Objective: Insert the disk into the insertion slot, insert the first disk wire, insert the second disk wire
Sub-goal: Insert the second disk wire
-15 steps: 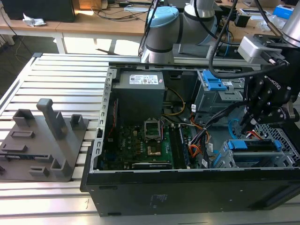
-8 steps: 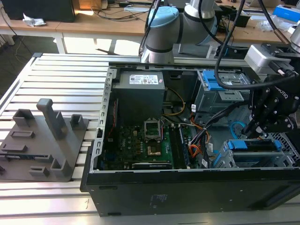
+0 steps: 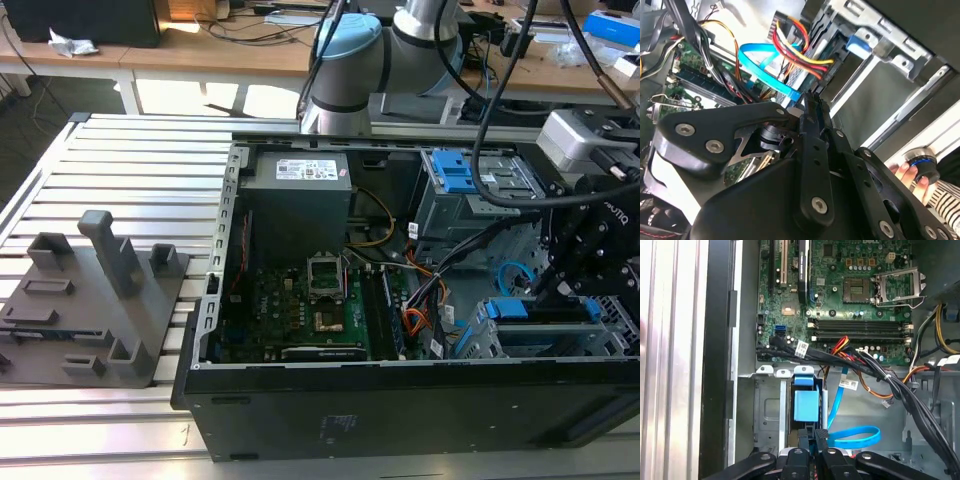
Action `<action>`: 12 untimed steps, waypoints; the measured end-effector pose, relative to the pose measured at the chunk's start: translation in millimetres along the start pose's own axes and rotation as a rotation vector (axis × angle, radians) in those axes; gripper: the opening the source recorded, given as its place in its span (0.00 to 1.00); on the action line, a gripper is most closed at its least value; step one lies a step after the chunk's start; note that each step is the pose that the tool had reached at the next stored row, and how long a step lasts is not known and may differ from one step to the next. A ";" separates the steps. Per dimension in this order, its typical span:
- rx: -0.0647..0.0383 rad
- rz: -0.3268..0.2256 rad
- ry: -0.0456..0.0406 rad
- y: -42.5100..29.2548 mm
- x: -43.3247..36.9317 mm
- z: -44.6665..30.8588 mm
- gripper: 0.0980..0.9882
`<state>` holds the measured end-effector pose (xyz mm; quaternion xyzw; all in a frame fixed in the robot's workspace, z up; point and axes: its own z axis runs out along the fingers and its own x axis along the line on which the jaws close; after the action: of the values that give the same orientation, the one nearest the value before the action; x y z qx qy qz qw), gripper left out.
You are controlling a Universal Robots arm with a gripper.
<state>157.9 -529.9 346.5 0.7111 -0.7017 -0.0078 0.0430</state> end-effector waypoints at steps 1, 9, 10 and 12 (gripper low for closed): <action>0.000 0.000 -0.0002 -2.8 0.0 0.1 0.07; 0.000 0.001 -0.0086 -5.7 -0.2 4.8 0.07; 0.000 0.001 -0.0088 -5.7 -0.2 5.3 0.07; 0.000 0.001 -0.0095 -5.7 -0.2 5.7 0.07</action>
<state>163.2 -529.9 340.4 0.7109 -0.7021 -0.0112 0.0397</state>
